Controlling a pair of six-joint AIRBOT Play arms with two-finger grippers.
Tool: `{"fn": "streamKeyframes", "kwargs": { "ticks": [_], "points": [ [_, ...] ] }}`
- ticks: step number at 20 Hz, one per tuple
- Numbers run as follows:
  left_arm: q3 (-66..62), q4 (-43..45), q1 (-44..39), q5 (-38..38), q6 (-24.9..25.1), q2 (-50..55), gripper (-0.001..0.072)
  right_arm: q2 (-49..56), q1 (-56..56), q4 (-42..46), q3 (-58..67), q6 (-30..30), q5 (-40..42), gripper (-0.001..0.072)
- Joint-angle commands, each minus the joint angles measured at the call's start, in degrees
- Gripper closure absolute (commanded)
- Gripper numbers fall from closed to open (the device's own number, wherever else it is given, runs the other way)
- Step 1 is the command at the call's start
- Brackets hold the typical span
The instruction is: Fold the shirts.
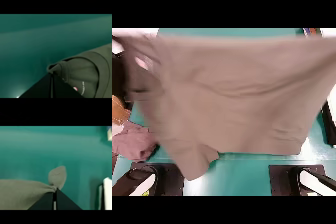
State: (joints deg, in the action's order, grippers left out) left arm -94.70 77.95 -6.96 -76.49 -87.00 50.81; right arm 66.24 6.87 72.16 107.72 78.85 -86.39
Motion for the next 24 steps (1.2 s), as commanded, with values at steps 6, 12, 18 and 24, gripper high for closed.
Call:
{"fn": "streamKeyframes", "kwargs": {
  "ticks": [6,12,18,24],
  "points": [
    [20.90,5.03,-0.02,22.71,4.90,24.65,0.0683,26.25,-12.33,4.33,-6.25,0.63,9.46,0.0699],
    [19.02,5.81,3.74,23.54,1.49,27.08,0.0180,34.60,-11.74,-5.35,6.23,0.66,4.42,0.0294],
    [27.93,-5.16,15.65,4.92,6.36,21.75,0.0180,23.61,-5.33,-18.16,-11.45,-3.08,0.57,0.0299],
    [52.50,-17.18,16.87,11.63,7.93,16.98,0.0179,10.71,-3.96,-22.73,-34.29,-6.54,7.21,0.0299]
  ]
}}
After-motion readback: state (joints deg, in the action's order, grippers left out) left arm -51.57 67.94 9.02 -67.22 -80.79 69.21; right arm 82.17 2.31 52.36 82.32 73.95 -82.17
